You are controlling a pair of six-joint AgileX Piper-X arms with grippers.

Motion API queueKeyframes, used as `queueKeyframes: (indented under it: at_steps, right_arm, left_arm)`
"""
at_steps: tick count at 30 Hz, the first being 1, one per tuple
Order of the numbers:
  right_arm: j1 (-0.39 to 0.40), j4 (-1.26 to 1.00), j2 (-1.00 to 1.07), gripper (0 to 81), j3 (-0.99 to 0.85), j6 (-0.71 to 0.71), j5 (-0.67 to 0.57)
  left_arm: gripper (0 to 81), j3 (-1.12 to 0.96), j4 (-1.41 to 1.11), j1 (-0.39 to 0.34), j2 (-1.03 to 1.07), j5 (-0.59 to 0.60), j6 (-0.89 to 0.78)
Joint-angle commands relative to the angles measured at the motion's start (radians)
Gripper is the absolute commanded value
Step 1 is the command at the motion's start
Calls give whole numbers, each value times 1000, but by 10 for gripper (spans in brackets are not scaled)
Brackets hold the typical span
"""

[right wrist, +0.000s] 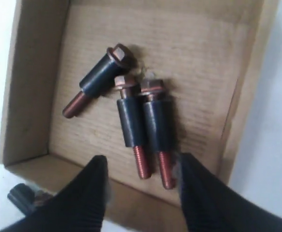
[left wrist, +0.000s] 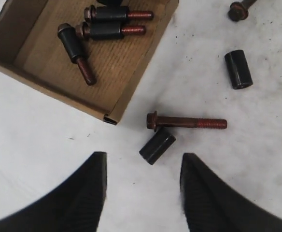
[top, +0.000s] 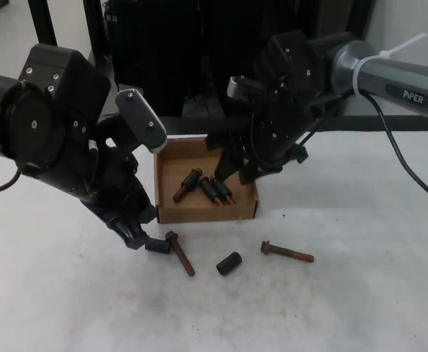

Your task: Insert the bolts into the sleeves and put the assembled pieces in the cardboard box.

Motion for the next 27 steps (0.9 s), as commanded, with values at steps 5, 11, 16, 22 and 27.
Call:
queueKeyframes:
  at_steps: [5, 11, 16, 22, 27]
  right_arm:
    - [-5, 28, -136, 400, -11, 17, -34]
    - [1, 136, -214, 400, -4, 2, -39]
    - [31, 82, -338, 400, 130, -27, -72]
    - [55, -51, -528, 400, 465, -75, -72]
    - [55, -152, -678, 400, 735, -70, -102]
  left_arm:
    - [455, -7, -7, -1, 50, -2, 91]
    - [455, -7, 15, -1, 86, -1, 231]
    - [455, -20, 82, -1, 86, -1, 282]
    - [442, -20, 99, -11, 86, 5, 389]
    - [436, -23, 79, -20, 103, 5, 464]
